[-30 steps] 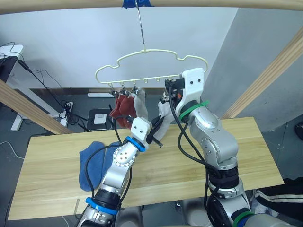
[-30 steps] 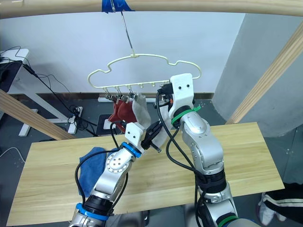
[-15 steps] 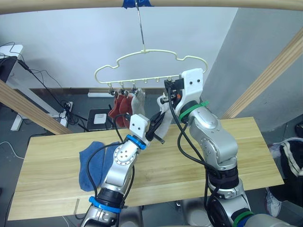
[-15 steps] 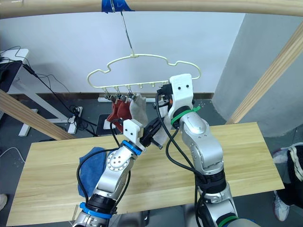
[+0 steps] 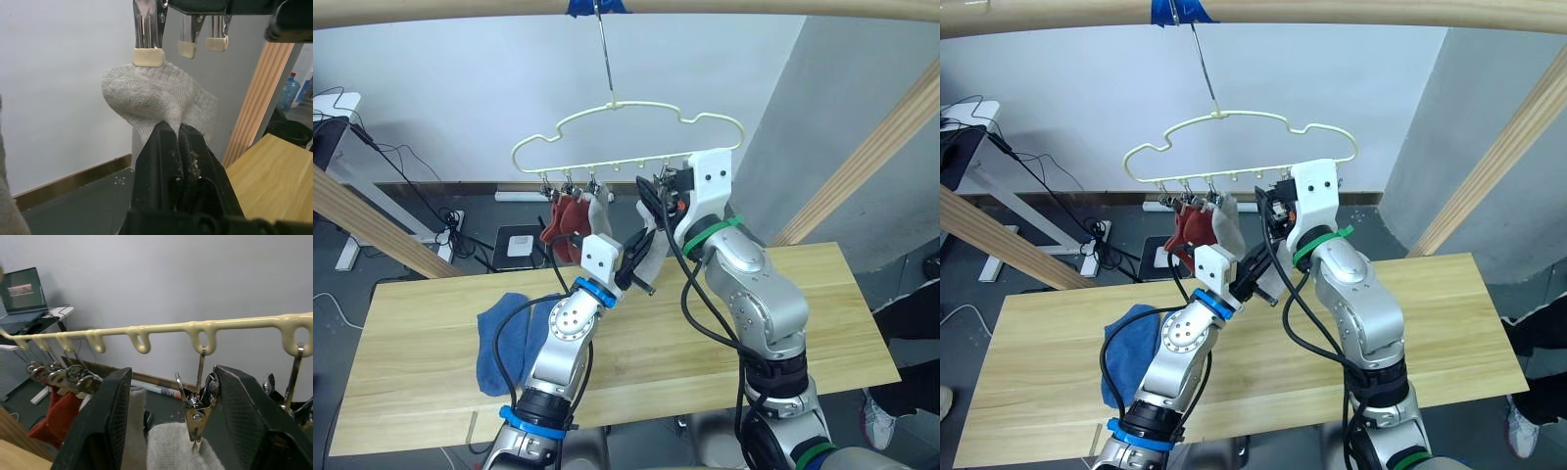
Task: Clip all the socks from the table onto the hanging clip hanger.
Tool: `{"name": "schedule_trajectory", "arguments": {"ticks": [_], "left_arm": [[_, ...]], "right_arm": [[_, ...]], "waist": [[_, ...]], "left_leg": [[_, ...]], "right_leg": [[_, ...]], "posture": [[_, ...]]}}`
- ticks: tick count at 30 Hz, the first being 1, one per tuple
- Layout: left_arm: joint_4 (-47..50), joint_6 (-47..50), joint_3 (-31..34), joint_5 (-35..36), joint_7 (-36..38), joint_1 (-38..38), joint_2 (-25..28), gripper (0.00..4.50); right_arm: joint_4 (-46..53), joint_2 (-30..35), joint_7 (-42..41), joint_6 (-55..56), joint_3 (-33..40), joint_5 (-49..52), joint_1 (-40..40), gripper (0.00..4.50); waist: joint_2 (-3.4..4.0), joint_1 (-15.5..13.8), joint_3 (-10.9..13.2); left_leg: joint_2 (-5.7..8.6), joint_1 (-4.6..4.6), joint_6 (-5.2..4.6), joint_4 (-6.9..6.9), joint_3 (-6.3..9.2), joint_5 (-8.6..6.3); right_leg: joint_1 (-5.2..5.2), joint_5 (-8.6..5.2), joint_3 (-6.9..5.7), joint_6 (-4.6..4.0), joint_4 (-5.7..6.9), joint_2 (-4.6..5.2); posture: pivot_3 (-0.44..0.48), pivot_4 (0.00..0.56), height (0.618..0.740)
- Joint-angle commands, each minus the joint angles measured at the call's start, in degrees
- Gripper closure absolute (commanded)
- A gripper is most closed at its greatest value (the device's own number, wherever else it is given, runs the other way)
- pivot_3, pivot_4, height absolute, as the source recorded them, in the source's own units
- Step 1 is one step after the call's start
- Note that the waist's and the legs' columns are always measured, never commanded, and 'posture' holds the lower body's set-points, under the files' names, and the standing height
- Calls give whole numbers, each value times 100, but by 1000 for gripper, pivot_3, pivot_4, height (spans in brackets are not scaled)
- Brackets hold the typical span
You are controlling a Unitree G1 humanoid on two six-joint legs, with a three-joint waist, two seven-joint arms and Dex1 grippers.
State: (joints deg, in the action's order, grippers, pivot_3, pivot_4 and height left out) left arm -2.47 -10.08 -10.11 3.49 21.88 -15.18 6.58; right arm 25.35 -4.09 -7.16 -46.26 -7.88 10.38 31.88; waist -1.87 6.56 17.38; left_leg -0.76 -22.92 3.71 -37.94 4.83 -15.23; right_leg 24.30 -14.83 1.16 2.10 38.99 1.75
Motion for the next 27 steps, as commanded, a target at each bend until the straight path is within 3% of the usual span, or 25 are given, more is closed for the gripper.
{"name": "schedule_trajectory", "arguments": {"ticks": [1,10,17,27], "left_arm": [[177,-80,-32,50,200,9,86,4500],[445,261,78,250,563,39,410,2169],[1099,632,235,699,1270,187,1036,2169],[2208,1973,1038,2283,2433,189,2408,2169]], "right_arm": [[844,325,-563,-404,4,604,-265,1875],[1708,1282,-1198,-658,-107,1195,-655,1835],[1997,1662,-917,-266,-102,854,-990,1835],[1431,1388,-21,313,-324,-90,-1095,1835]], "waist": [[0,-1,0],[0,6,0],[0,6,0],[1,0,1]], "left_leg": [[0,0,0,0,-1,0],[-1,1,-2,-1,7,1],[-2,2,-2,1,6,1],[-6,4,-1,1,5,2]], "right_leg": [[0,0,1,0,-1,0],[-3,-1,-5,1,-1,-5],[-3,-1,-2,2,-2,-6],[-2,-3,0,4,-2,-10]], "posture": [[-205,271,740],[-214,272,740],[-213,269,740],[-181,266,740]]}}
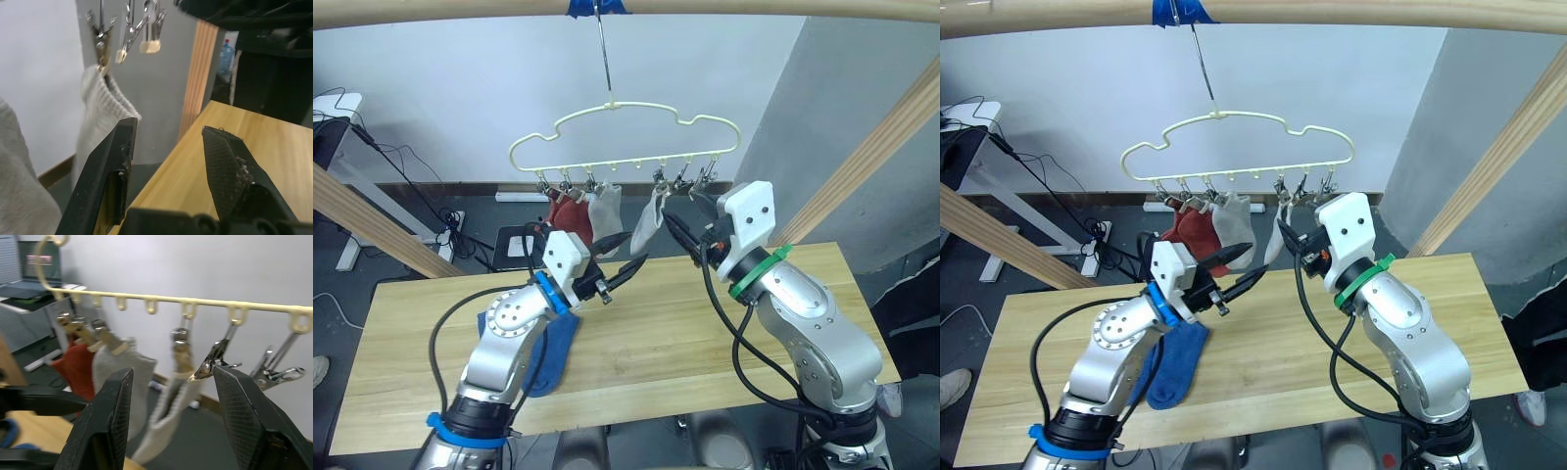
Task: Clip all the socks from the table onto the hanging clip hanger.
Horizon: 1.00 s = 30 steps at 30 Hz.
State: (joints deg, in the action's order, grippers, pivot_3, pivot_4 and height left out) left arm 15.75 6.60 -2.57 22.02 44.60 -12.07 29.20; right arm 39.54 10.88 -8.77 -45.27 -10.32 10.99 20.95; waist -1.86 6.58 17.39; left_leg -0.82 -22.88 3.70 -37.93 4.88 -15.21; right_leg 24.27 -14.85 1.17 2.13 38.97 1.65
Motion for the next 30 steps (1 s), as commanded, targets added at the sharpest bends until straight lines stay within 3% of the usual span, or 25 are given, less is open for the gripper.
{"name": "schedule_trajectory", "arguments": {"ticks": [1,4,7,10,30], "left_arm": [[435,423,340,493,163,-173,224,2169],[569,642,440,523,138,-288,384,2169],[688,779,484,569,95,-379,440,2133],[712,846,502,570,68,-467,433,2133],[609,969,461,520,267,-819,428,2133]], "right_arm": [[-27,-184,180,236,-91,-172,3,1835],[-117,-377,322,313,-129,-266,17,1835],[-198,-619,530,294,-104,-373,-22,2399],[-265,-765,597,258,-89,-401,-33,3351],[-1066,-1488,1123,320,95,-747,314,3351]], "waist": [[0,-7,0],[0,-14,0],[0,-25,0],[0,-41,0],[0,-50,-1]], "left_leg": [[0,0,0,0,1,0],[1,-2,0,0,0,0],[1,-3,0,1,1,0],[1,-3,0,2,2,0],[1,-3,1,1,0,0]], "right_leg": [[0,0,-1,0,0,0],[0,0,0,-1,-1,1],[0,1,-1,-1,-1,1],[1,1,-2,-2,-1,1],[3,2,1,-3,2,2]], "posture": [[-181,266,740],[-170,260,740],[-158,256,740],[-152,250,740],[-147,240,740]]}}
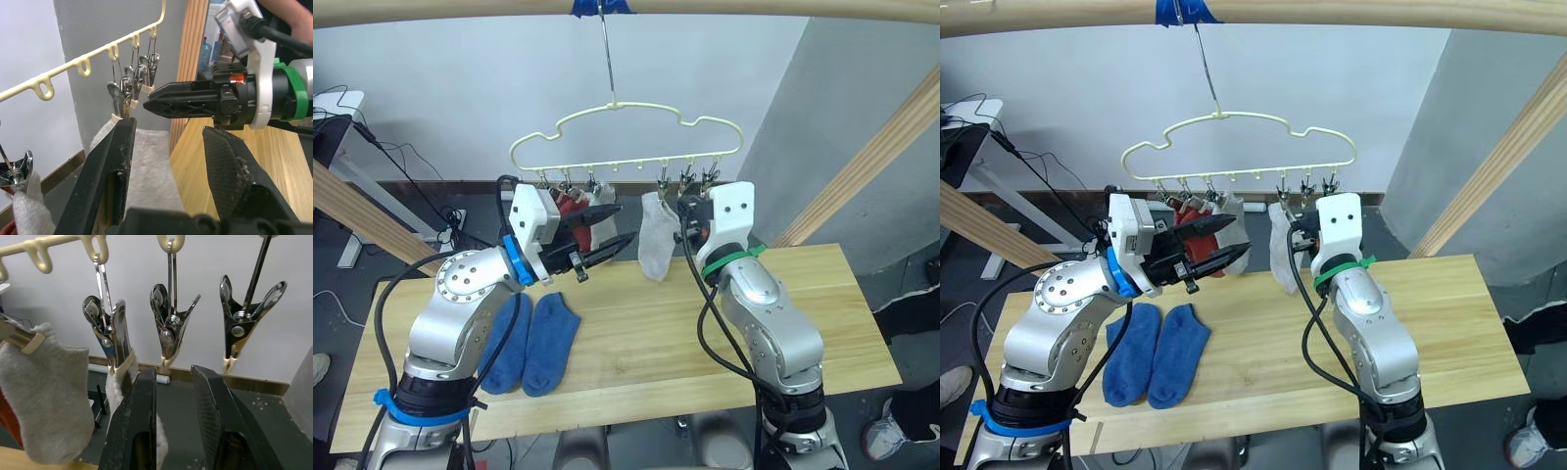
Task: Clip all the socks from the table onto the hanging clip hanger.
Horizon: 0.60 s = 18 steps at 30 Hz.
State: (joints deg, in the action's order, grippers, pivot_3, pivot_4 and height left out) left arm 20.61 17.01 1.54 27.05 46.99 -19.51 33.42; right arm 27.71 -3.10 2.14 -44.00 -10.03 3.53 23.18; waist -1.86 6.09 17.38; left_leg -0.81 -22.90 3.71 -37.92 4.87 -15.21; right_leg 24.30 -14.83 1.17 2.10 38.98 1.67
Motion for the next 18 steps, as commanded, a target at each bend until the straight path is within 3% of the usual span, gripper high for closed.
{"name": "schedule_trajectory", "arguments": {"ticks": [1,18], "left_arm": [[124,-74,47,16,31,-76,5,2133],[92,-127,17,-58,70,-82,0,2133]], "right_arm": [[68,-112,39,215,80,-8,135,3351],[-346,-360,51,608,284,34,534,3351]], "waist": [[0,-1,0],[0,-1,0]], "left_leg": [[0,0,0,0,0,0],[0,0,0,-1,-1,0]], "right_leg": [[0,0,0,0,0,0],[0,1,0,-1,1,0]], "posture": [[-147,240,740],[-143,238,740]]}}
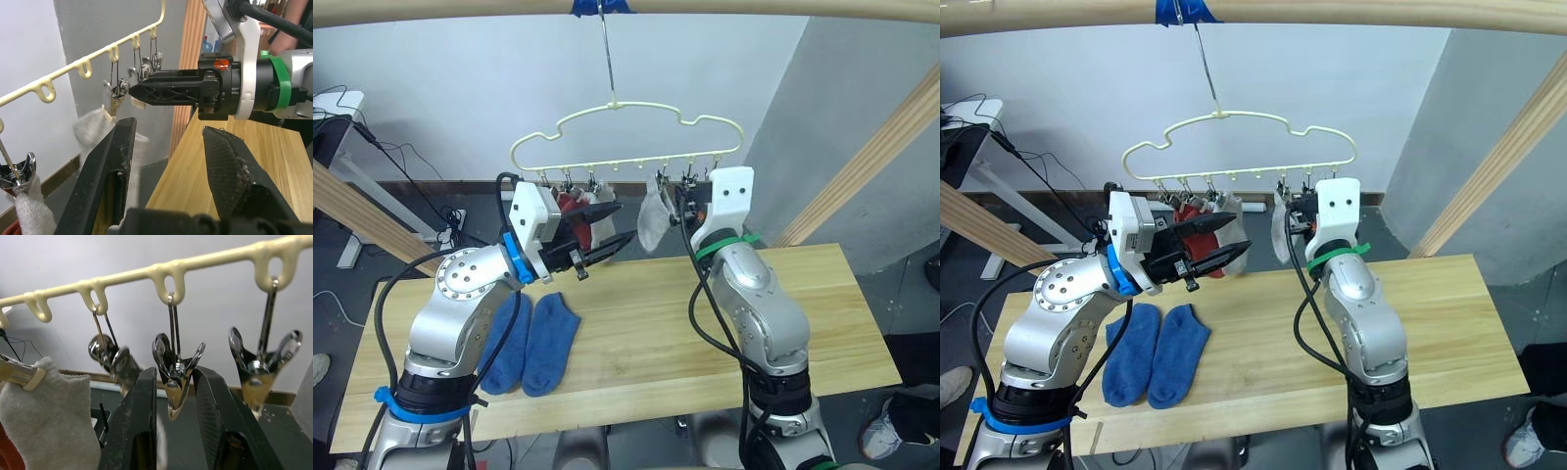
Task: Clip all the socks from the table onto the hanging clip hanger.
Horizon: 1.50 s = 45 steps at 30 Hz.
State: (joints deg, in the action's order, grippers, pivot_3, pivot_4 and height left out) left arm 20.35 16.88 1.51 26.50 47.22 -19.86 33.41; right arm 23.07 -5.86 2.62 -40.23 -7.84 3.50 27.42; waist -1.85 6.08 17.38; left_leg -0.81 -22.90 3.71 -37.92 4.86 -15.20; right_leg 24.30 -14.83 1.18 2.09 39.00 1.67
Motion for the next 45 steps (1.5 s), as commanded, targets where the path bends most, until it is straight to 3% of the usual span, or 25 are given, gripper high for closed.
{"name": "schedule_trajectory", "arguments": {"ticks": [1,28,32,45], "left_arm": [[116,-113,21,-3,45,-52,-2,2133],[93,-154,-15,-116,96,-54,-82,2133],[93,-147,-16,-125,98,-57,-91,2133],[103,-152,-31,-162,83,-62,-115,2133]], "right_arm": [[103,-90,0,256,71,42,124,3351],[-11,-162,11,328,66,-15,160,3351],[-35,-164,18,304,64,-25,183,2132],[-9,-441,176,213,190,84,295,2132]], "waist": [[0,-1,0],[0,-1,-1],[0,-1,-1],[1,-3,-2]], "left_leg": [[0,0,0,0,1,0],[0,0,0,-2,1,0],[0,0,0,-2,0,0],[0,1,0,-3,1,0]], "right_leg": [[0,0,-1,0,0,0],[0,1,-1,-1,4,1],[0,1,-1,-1,4,1],[0,1,-1,-1,6,1]], "posture": [[-143,238,740],[-138,237,740],[-138,237,740],[-138,235,740]]}}
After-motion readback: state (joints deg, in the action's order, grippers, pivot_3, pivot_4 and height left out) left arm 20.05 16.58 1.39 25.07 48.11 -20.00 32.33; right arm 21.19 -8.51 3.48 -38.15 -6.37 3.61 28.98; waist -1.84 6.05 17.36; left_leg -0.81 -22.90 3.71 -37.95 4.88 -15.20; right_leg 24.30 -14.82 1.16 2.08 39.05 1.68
